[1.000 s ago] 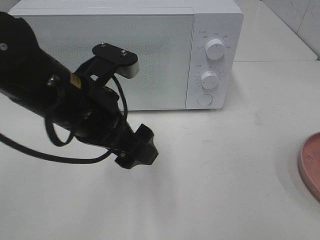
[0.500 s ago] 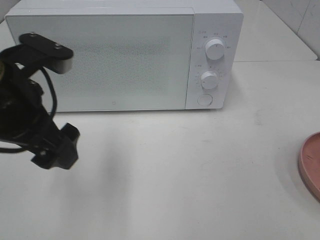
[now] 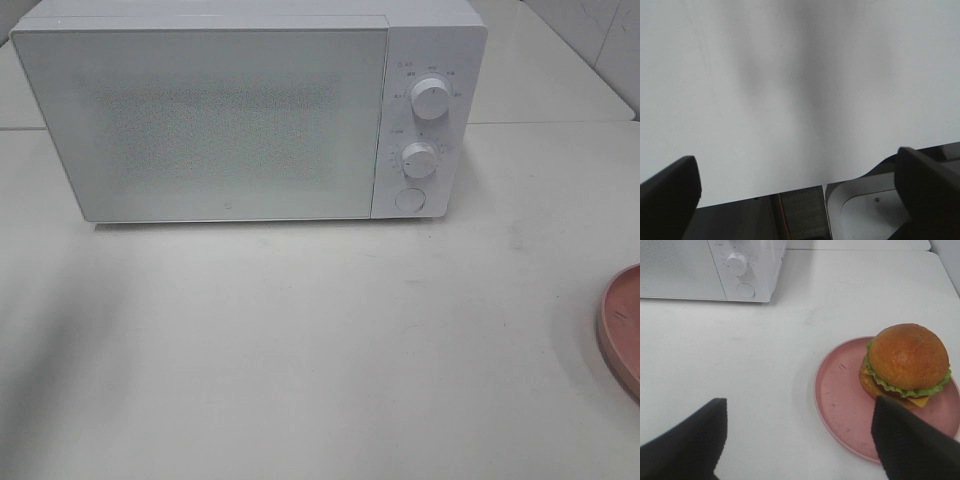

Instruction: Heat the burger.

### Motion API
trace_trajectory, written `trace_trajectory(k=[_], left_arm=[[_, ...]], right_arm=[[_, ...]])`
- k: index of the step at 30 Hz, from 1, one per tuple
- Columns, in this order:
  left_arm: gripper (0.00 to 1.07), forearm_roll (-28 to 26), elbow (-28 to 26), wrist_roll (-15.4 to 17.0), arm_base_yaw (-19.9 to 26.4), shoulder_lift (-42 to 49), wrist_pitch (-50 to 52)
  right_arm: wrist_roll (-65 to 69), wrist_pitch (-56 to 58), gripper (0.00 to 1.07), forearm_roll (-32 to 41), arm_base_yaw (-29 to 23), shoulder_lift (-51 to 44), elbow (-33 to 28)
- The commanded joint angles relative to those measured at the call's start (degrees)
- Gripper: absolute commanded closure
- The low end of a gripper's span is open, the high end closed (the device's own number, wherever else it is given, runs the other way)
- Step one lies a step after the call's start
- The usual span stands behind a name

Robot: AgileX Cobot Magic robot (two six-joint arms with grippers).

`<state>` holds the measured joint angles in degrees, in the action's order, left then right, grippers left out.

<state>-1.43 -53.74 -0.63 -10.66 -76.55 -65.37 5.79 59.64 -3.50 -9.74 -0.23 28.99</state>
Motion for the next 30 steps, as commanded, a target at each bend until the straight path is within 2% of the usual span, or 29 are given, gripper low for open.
trace_trajectory(k=[1, 3, 5, 6, 8, 9, 13, 17, 18, 26, 27, 30], left_arm=[[0.03, -0.63, 2.64, -0.4, 2.35, 5.27, -2.46], [0.03, -0.63, 3.5, -0.34, 2.41, 6.76, -2.75], [0.03, -0.46, 8.48, 0.63, 2.41, 13.06, -3.84], [0.03, -0.46, 8.48, 0.63, 2.41, 13.06, -3.84], [0.03, -0.46, 12.26, 2.12, 2.41, 18.91, -3.84], [0.03, -0.46, 12.26, 2.12, 2.41, 18.91, -3.84], [0.03, 0.23, 17.42, 2.23, 2.41, 28.48, -3.61], [0.03, 1.43, 19.25, 2.23, 2.41, 34.26, -2.23], [0.03, 2.06, 20.51, 2.23, 2.41, 38.45, -0.69], [0.03, 2.06, 23.66, 2.01, 2.41, 51.85, 5.21], [0.03, 2.18, 24.69, 1.72, 2.41, 55.69, 6.59], [0.03, 2.98, 25.32, 0.17, 2.41, 58.67, 5.84]], right_arm=[[-0.52, -0.17, 0.31, -0.23, 0.34, -1.55, 0.06], [-0.52, -0.17, 0.31, -0.23, 0.34, -1.55, 0.06], [-0.52, -0.17, 0.31, -0.23, 0.34, -1.55, 0.06], [-0.52, -0.17, 0.31, -0.23, 0.34, -1.55, 0.06], [-0.52, -0.17, 0.31, -0.23, 0.34, -1.55, 0.06], [-0.52, -0.17, 0.31, -0.23, 0.34, -1.55, 0.06], [-0.52, -0.17, 0.31, -0.23, 0.34, -1.55, 0.06], [-0.52, -0.17, 0.31, -0.23, 0.34, -1.55, 0.06], [-0.52, -0.17, 0.31, -0.23, 0.34, -1.55, 0.06], [-0.52, -0.17, 0.31, -0.23, 0.34, -1.55, 0.06], [-0.52, -0.17, 0.31, -0.23, 0.34, -1.55, 0.06], [-0.52, -0.17, 0.31, -0.23, 0.34, -1.55, 0.06]])
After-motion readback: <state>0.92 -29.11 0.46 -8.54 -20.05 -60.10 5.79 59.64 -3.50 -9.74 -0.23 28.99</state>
